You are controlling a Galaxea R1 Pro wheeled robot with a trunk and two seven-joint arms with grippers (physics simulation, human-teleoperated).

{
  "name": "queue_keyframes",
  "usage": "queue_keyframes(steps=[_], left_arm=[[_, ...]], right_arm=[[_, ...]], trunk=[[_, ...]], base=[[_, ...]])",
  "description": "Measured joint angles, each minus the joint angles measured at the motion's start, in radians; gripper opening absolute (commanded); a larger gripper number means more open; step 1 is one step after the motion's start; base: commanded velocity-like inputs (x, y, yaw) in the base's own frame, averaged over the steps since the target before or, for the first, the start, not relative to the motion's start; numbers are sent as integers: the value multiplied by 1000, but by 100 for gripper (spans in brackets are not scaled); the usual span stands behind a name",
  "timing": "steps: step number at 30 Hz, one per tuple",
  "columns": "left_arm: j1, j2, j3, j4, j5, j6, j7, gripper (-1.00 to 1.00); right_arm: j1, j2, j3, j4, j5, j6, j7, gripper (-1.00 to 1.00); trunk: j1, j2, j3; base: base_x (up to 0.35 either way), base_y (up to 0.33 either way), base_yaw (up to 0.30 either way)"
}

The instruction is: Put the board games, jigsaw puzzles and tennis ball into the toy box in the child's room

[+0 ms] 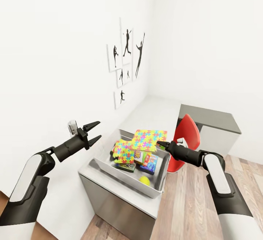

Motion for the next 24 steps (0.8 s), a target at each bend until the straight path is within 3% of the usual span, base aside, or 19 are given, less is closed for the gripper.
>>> queue_keyframes(steps=[9, 24], left_arm=[[0, 0, 0, 0, 0, 0, 0, 100], [0, -1, 0, 0, -1, 0, 1, 100]], right_arm=[[-2, 0, -1, 17, 1, 0, -5, -100], [-3, 8, -1, 43, 1, 0, -11, -100]], trunk=[[0, 0, 0], [0, 0, 0]], base=[[136, 137, 0], [22, 22, 0]])
